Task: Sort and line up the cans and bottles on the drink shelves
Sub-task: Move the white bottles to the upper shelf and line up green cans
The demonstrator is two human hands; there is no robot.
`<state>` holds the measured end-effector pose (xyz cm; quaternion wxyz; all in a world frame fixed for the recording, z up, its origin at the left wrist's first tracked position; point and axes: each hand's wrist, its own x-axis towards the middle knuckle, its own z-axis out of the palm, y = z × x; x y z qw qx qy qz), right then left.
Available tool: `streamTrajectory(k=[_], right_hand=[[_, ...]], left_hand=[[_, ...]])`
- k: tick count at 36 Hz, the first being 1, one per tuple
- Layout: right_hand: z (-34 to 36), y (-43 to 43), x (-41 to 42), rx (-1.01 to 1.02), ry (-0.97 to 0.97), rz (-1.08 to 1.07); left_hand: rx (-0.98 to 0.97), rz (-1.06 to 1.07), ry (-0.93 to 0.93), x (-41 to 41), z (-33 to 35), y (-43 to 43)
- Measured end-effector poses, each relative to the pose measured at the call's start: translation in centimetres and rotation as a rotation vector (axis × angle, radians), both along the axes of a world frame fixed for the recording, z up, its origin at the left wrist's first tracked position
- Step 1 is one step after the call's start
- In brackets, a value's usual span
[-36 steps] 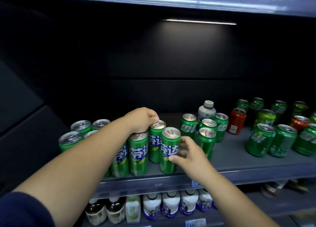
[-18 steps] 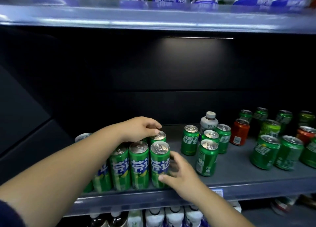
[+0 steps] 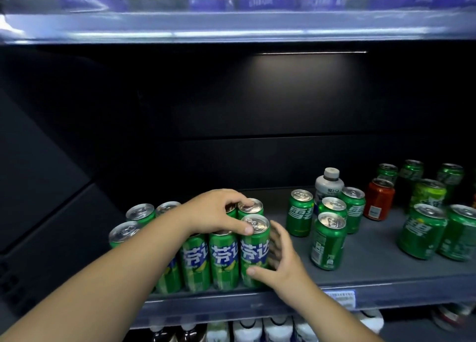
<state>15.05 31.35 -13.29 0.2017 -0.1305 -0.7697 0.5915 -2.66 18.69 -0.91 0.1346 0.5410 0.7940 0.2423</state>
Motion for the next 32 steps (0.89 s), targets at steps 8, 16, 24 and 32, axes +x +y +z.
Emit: streamTrajectory(k=[8, 16, 24, 32], right_hand=[[0.3, 0.1, 0.2, 0.208, -0.010, 0.035], [0.2, 0.2, 0.3, 0.224, 0.043, 0.034], [0.3, -0.9, -0.1, 0.273, -0.117, 0.073], [1.0, -0.8, 0.2, 0.396, -0.169, 0.094]], left_hand=[[0.013, 0.006, -0.016, 0.2, 0.0, -0.1], [0.031, -0.006, -0.039, 0.2, 0.0, 0.0], [0.013, 0.003, -0.013, 0.5, 0.2, -0.2], [0.006, -0.004, 0.000, 0.3, 0.3, 0.0]])
